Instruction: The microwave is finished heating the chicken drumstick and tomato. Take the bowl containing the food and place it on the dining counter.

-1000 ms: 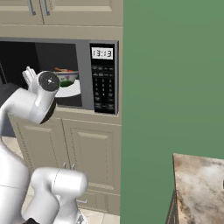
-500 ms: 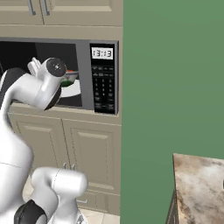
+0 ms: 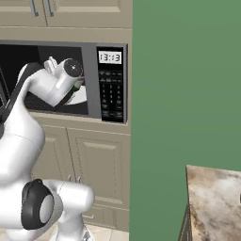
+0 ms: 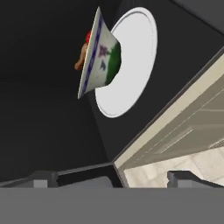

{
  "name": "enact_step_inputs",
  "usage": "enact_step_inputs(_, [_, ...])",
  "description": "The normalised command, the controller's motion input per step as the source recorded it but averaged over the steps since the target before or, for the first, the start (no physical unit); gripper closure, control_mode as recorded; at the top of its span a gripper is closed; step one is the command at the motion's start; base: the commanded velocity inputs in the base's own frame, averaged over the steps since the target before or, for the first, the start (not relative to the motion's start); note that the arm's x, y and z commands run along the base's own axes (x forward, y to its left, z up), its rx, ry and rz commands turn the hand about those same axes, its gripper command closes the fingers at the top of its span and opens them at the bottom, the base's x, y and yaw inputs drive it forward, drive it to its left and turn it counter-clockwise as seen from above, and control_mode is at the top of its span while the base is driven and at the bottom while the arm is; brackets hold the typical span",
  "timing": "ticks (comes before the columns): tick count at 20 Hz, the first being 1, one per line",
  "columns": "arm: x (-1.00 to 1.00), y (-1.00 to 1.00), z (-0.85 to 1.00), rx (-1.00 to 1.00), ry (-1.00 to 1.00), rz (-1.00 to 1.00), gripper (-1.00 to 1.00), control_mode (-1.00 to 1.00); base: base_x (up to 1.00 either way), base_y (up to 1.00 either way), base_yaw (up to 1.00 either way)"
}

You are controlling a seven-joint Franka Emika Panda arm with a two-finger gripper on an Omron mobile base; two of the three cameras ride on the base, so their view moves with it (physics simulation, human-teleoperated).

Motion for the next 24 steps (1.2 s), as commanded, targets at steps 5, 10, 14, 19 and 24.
enact_step_inputs(5, [0.67, 0.2, -0.01, 0.0, 0.0, -0.04, -1.0, -1.0, 0.0, 0.0, 0.0])
enact_step_inputs(10, [0.38, 0.51, -0.23, 0.0, 0.0, -0.06, -1.0, -1.0, 0.0, 0.0, 0.0])
enact_step_inputs(14, [0.36, 0.5, -0.16, 0.0, 0.0, -0.08, -1.0, -1.0, 0.0, 0.0, 0.0])
enact_step_inputs(19, [0.74, 0.22, -0.16, 0.0, 0.0, -0.14, -1.0, -1.0, 0.0, 0.0, 0.0])
enact_step_inputs(24, [0.74, 0.09, 0.0, 0.0, 0.0, -0.13, -1.0, -1.0, 0.0, 0.0, 0.0])
